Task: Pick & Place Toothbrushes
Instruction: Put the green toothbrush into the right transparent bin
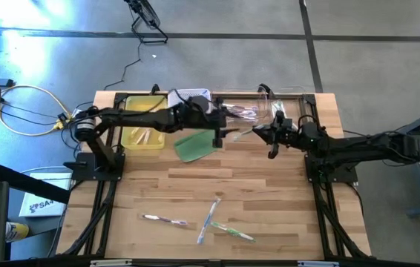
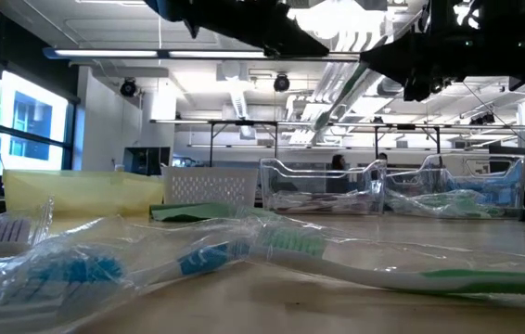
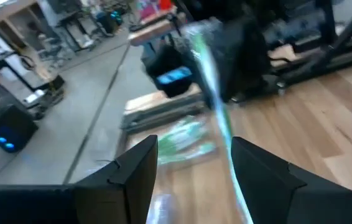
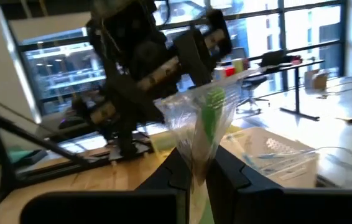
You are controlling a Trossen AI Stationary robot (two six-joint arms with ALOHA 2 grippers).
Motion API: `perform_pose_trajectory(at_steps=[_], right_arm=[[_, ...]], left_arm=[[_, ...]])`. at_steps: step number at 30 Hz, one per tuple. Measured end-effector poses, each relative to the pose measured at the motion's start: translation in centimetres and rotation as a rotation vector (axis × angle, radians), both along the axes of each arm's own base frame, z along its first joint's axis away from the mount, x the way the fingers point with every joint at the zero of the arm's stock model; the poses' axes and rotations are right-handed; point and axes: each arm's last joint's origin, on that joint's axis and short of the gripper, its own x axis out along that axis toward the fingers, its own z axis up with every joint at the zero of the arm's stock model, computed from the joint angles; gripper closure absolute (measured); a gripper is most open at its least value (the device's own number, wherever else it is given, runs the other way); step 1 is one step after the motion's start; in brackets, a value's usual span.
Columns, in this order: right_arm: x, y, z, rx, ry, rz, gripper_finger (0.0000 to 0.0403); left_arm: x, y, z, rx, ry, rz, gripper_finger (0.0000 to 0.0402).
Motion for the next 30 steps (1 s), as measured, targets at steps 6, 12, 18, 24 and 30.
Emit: perform_pose_trajectory(at_steps=[6, 12, 18, 24, 30], right_arm=[[-0.5, -0.3, 0.2, 0.014, 0.007, -0.128, 0.0384], [-0.2, -0.7, 0.8, 0.043, 0.138, -0.254, 0.0384], [0.3, -1.1, 3.4, 0.031, 0.311, -0.355, 0.0384], [-0.2, -1.4, 6.0, 0.000, 0.394, -0.515, 0.0384], [-1.3, -2.0, 6.5, 0.005, 0.517, -0.788, 0.0384]], left_arm=[[-1.7, 0.8, 1.1, -0.011, 0.045, 0.029, 0.0204], [-2.2, 0.7, 0.8, -0.026, 0.117, 0.038, 0.0204], [-2.5, 0.9, 0.6, -0.023, 0.161, 0.087, 0.0203], [-4.6, 1.2, 2.3, -0.026, 0.172, 0.113, 0.0203], [-5.7, 0.9, 2.9, -0.033, 0.204, 0.112, 0.0203]])
